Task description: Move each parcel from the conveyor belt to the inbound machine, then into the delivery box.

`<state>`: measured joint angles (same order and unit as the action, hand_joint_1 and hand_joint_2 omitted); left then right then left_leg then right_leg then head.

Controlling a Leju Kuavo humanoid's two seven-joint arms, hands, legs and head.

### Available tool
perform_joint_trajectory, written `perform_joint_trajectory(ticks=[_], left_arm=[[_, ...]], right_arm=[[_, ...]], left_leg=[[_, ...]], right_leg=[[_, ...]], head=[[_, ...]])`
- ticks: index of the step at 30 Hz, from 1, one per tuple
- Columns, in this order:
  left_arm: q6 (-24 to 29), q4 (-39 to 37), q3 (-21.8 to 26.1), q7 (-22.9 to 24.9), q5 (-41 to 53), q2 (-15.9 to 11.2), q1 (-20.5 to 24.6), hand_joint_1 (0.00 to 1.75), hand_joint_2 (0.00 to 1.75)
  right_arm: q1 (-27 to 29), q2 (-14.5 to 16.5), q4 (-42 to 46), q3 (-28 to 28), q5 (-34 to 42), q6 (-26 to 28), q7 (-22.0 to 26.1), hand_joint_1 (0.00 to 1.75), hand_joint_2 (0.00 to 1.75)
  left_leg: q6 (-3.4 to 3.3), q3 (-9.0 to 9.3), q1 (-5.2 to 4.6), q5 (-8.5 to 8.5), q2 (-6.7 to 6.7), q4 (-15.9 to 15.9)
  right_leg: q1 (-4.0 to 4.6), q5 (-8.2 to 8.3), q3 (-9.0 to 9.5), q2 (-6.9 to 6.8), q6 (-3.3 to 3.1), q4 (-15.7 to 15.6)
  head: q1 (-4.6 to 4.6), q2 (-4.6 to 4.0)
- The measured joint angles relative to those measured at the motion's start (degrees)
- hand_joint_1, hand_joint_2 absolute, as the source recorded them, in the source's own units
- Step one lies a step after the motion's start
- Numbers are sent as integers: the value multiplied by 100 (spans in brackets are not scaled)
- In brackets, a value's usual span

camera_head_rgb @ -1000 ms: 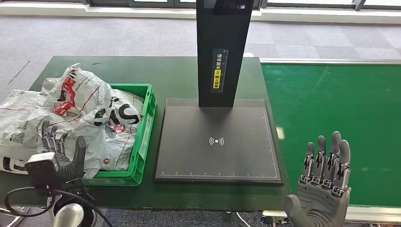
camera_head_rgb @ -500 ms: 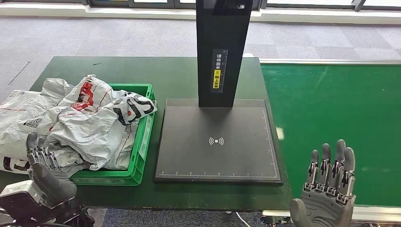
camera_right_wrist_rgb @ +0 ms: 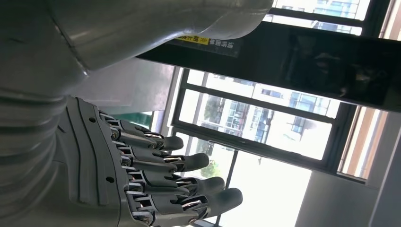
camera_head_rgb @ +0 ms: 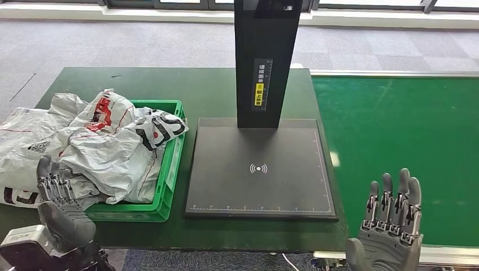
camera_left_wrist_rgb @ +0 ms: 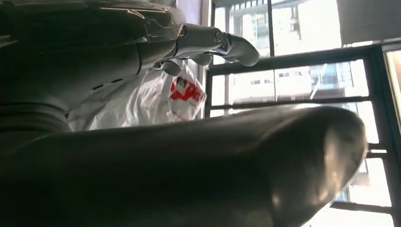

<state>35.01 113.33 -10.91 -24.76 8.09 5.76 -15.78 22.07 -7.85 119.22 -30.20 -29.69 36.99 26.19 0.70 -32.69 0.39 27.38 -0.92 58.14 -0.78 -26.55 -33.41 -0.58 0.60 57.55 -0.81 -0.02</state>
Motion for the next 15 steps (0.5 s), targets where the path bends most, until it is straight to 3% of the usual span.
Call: perform_joint_trajectory(ticks=[3, 7, 10, 15], left_arm=[[-598, 60, -89, -358, -787, -117, -36, 0, 0], [-2017, 160, -101, -696, -1244, -214, -115, 0, 0], [-2630, 232, -100, -895, -1341, -225, -146, 0, 0], [-2905, 278, -100, -1005, -1416, -240, -150, 0, 0]], right_arm=[[33, 43, 55, 138, 283, -361, 132, 0, 175], [86, 96, 49, 504, 2246, -2099, 616, 0, 175], [82, 247, -23, 905, 2789, -3011, 731, 0, 175], [60, 430, -138, 1358, 2900, -3380, 729, 0, 175]], left_leg=[[0, 1, 0, 0, 0, 0], [0, 0, 0, 0, -1, 0], [-1, 1, 0, -1, 3, 0], [-1, 1, 0, 0, 6, 0]], right_leg=[[0, 0, 1, 0, 0, 0], [-1, 0, 2, 0, 0, 0], [-1, 0, 6, -4, 0, 0], [-1, 0, 8, -8, 0, 0]], head=[[0, 0], [0, 0], [0, 0], [0, 1]])
